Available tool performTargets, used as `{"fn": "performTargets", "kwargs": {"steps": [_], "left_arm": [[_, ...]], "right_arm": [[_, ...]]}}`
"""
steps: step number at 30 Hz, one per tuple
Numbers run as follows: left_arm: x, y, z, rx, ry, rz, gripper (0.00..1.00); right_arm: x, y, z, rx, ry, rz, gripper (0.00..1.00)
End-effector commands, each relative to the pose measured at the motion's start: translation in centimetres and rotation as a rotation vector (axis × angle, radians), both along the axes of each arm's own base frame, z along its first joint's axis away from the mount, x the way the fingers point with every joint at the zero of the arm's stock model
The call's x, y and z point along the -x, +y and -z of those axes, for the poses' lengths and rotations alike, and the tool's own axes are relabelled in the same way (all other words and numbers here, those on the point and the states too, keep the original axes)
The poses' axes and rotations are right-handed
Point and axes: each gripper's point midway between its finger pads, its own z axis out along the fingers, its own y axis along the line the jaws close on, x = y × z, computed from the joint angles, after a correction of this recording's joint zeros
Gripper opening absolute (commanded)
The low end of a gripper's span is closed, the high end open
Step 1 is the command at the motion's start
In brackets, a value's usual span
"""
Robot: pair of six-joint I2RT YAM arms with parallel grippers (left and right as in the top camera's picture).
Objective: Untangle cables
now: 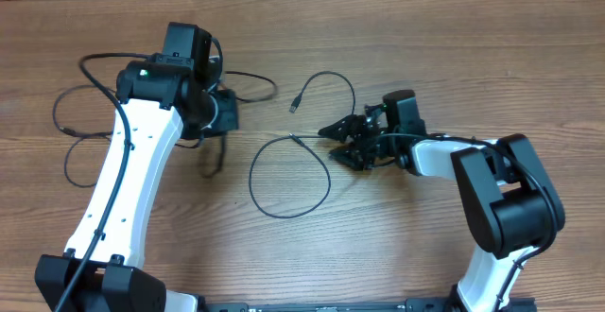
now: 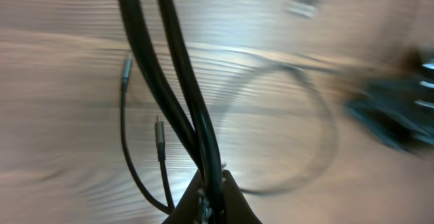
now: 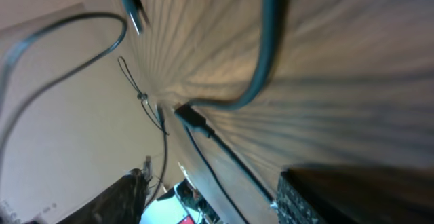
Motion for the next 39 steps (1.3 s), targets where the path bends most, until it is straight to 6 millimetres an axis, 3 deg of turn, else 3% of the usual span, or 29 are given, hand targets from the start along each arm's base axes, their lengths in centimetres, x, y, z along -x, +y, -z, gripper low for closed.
{"fn": "performTargets", "kwargs": {"steps": [1, 4, 7, 10, 12, 16, 19, 21, 24, 31, 36, 37, 39], "left_arm": [[-0.2, 5.1, 0.4, -0.258, -0.022, -0.173, 0.04], [0.7, 5.0, 1.9, -0.255, 0.021, -0.180, 0.04], [2.3, 5.0, 4.2, -0.253, 0.096, -0.187, 0.21], [3.3, 4.0, 5.5, -0.201, 0.144, -0.156, 0.71], [3.5, 2.5, 5.6, -0.129, 0.161, -0.061, 0.83], [2.7, -0.3, 4.1, 0.016, 0.131, 0.049, 0.84], [1.0, -0.6, 2.4, 0.031, 0.059, 0.036, 0.83], [-0.1, -0.1, 2.2, 0.017, 0.022, -0.046, 0.73], [0.0, 0.3, 2.8, 0.001, 0.036, -0.110, 0.56], [0.2, 1.1, 7.2, -0.051, 0.050, -0.175, 0.21], [0.9, 1.0, 10.2, -0.052, 0.086, -0.172, 0.22], [1.4, 1.1, 11.0, -0.058, 0.113, -0.172, 0.29], [2.5, 0.9, 12.0, -0.047, 0.159, -0.167, 0.53]], "right_arm": [[-0.8, -2.2, 2.4, 0.137, -0.005, 0.073, 0.55], [-0.6, -3.0, 3.3, 0.190, 0.021, 0.101, 0.54], [-0.8, -3.1, 3.3, 0.196, 0.015, 0.106, 0.54], [-1.2, -3.3, 3.3, 0.205, 0.001, 0.117, 0.55], [-1.5, -3.7, 3.5, 0.230, -0.010, 0.137, 0.59], [-1.8, -4.2, 3.7, 0.255, -0.039, 0.134, 0.64], [-2.2, -4.9, 3.7, 0.277, -0.095, 0.104, 0.66], [-2.5, -5.7, 3.7, 0.280, -0.100, 0.117, 0.66], [-2.5, -6.1, 3.7, 0.269, -0.085, 0.121, 0.66], [-2.3, -6.1, 3.8, 0.271, -0.078, 0.119, 0.66], [-2.2, -5.8, 3.6, 0.257, -0.075, 0.109, 0.66], [-2.1, -5.7, 3.5, 0.247, -0.073, 0.102, 0.70], [-1.9, -5.7, 3.6, 0.247, -0.066, 0.100, 0.79]]}}
